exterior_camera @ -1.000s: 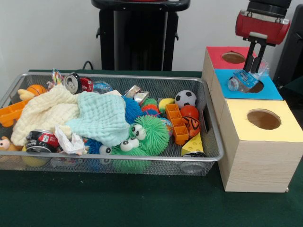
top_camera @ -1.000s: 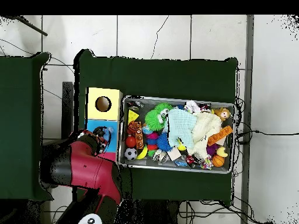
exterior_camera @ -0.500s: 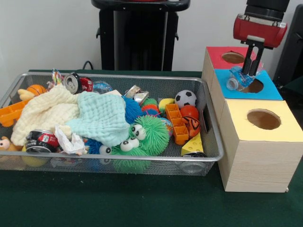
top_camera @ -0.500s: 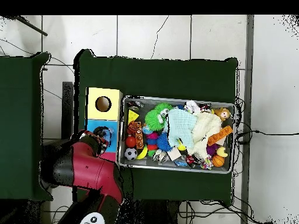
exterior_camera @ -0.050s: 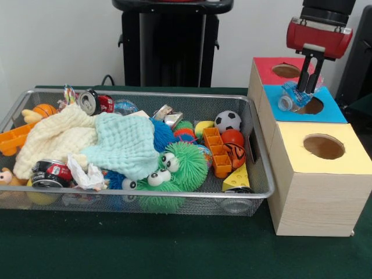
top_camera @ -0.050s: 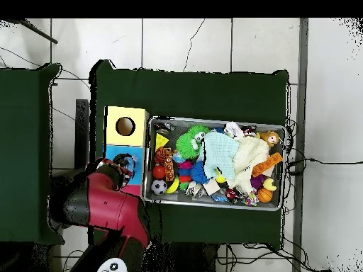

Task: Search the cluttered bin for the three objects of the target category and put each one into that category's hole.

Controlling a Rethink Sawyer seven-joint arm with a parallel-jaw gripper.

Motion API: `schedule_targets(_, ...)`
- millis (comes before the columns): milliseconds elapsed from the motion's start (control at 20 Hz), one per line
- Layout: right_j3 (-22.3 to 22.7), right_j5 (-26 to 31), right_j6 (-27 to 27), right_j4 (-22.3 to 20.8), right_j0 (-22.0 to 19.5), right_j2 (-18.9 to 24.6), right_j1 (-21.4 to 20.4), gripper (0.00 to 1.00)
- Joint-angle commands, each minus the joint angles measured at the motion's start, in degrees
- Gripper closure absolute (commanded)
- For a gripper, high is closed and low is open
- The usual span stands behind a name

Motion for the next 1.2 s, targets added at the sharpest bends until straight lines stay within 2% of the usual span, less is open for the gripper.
schedule_targets(50, 3.3, -2.0, 12.7, 1.4, -1.9, 6.7, 2.5, 1.00)
schedule_targets(1200, 4.9, -9.6, 12.1, 0.0, -4.9, 10.8, 4.1, 1.00)
